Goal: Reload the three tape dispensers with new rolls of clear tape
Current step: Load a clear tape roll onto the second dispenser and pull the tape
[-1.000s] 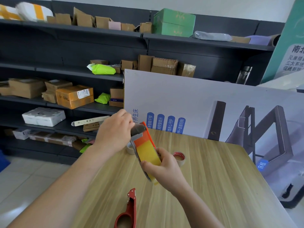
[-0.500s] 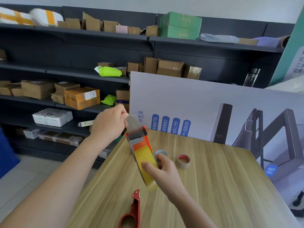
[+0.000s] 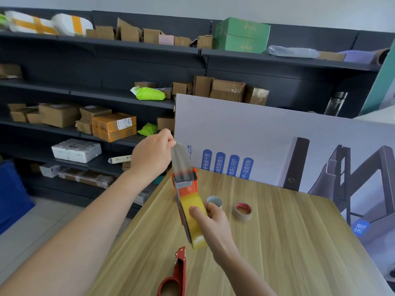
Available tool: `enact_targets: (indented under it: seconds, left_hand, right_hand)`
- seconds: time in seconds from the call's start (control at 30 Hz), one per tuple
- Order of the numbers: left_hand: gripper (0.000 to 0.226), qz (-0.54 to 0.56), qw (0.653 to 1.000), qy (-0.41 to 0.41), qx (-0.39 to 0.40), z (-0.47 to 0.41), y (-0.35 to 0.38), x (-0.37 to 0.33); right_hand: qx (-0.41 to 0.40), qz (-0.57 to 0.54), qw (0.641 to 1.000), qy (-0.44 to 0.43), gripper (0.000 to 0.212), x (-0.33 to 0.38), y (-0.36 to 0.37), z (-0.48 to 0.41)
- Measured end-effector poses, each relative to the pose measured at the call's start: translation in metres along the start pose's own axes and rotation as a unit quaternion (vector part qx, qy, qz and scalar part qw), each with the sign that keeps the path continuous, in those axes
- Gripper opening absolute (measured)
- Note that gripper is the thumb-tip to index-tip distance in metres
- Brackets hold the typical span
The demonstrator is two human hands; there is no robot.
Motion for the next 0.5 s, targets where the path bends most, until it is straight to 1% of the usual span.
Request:
enact_targets:
  seconds: [0.07, 0.13, 0.2, 0.33, 0.43, 0.5]
  left_hand:
    - [0.018, -0.007, 1.000, 0.001, -0.011, -0.002, 0.002, 0.003]
    - [0.018, 0.000, 0.999, -0.037, -0.009, -0.009, 0.002, 0.011]
    - [0.018, -0.001, 0.998, -0.057, 0.001, -0.013, 0.005, 0.014]
    - [0.017, -0.007, 0.999, -0.031, -0.016, -0.020, 0.006, 0.008]
    - [0.017, 0.006, 0.994, -0.093, -0.064, -0.033, -0.006, 0.023]
    - [0.016, 0.005, 0.995, -0.088, -0.055, -0.038, -0.008, 0.027]
  right_hand:
    - [-0.030, 0.002, 0.999, -0.011, 0.052, 0.000, -0.003, -0.002]
    - [-0.050, 0.008, 0.999, -0.019, 0.052, 0.003, -0.007, -0.005]
    - [-0.043, 0.011, 0.999, -0.020, 0.048, 0.005, -0.008, -0.007]
    - [-0.018, 0.009, 1.000, -0.008, 0.050, 0.003, -0.007, -0.007]
    - [0.001, 0.012, 1.000, -0.017, 0.046, 0.004, -0.009, -0.007]
    - [0.006, 0.018, 1.000, -0.018, 0.045, 0.006, -0.011, -0.009]
Point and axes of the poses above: each hand's wrist, its own z-axis away from the middle knuckle, its own y-axis out of the palm, x = y × z, the point moved 3 cm from there along -z, towards the middle knuckle, and after that the axes turned 2 degrees about -x, right-handed, at the moved point
